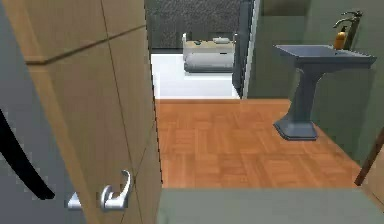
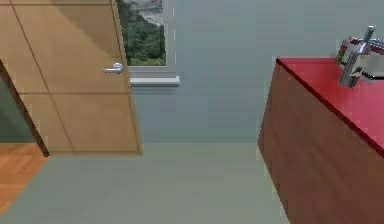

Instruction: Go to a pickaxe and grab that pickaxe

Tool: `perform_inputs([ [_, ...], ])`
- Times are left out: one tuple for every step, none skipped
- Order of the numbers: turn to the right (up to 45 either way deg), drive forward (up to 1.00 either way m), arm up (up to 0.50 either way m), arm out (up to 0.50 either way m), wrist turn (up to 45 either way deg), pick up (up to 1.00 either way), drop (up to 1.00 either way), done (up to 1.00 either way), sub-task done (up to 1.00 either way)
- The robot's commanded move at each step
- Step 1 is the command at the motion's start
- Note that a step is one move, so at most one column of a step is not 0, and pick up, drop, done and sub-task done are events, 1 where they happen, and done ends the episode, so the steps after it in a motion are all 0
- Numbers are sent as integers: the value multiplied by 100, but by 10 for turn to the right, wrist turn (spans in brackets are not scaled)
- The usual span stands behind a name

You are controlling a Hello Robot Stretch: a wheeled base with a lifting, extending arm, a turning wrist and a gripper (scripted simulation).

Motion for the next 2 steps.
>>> perform_inputs([
  [450, 0, 0, 0, 0, 0, 0, 0, 0],
  [180, 0, 0, 0, 0, 0, 0, 0, 0],
])
